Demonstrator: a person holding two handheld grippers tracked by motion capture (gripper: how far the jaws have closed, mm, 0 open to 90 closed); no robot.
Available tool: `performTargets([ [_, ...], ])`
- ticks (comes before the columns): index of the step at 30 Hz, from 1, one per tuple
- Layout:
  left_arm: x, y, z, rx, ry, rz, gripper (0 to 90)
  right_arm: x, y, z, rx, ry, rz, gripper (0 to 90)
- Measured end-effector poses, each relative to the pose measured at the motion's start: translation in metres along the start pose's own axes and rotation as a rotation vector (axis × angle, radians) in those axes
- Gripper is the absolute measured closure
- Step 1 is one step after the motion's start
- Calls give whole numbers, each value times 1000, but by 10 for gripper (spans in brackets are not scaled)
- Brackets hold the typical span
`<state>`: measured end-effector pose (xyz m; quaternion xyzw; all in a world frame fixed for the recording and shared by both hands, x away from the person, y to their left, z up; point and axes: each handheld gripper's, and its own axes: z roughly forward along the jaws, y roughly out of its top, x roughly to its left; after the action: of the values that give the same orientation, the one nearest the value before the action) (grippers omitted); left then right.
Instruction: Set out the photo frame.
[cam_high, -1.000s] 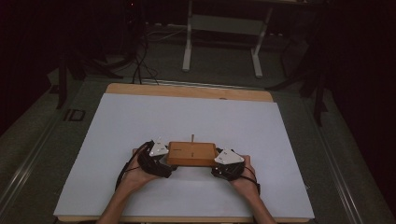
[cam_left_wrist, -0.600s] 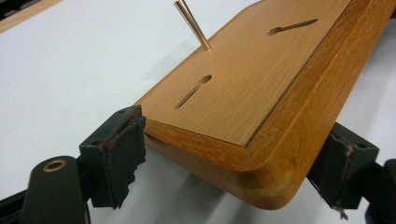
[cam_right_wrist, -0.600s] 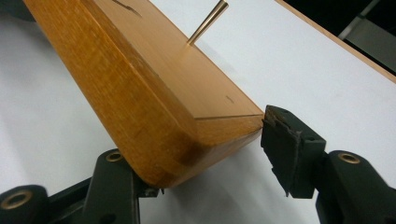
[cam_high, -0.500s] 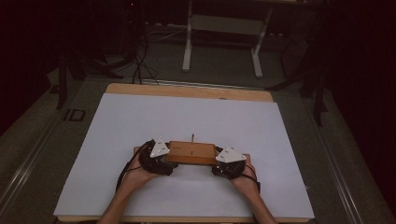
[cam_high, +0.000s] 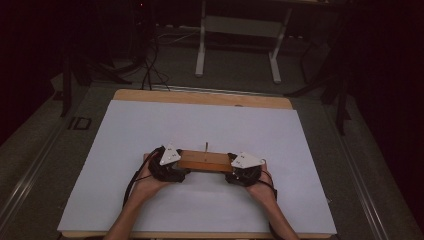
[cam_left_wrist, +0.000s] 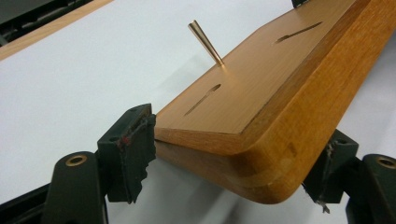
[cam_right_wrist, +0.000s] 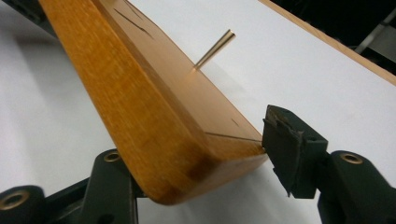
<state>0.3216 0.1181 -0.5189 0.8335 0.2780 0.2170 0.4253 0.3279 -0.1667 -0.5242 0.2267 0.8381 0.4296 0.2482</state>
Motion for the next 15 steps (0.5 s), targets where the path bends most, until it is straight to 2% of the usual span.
performTargets([
  [12, 2, 3, -1, -19, 26, 15, 337, -4, 5, 1, 5, 30, -7, 475],
  [15, 1, 5, -1, -26, 49, 35, 364, -6, 6, 1, 6, 42, -4, 488],
])
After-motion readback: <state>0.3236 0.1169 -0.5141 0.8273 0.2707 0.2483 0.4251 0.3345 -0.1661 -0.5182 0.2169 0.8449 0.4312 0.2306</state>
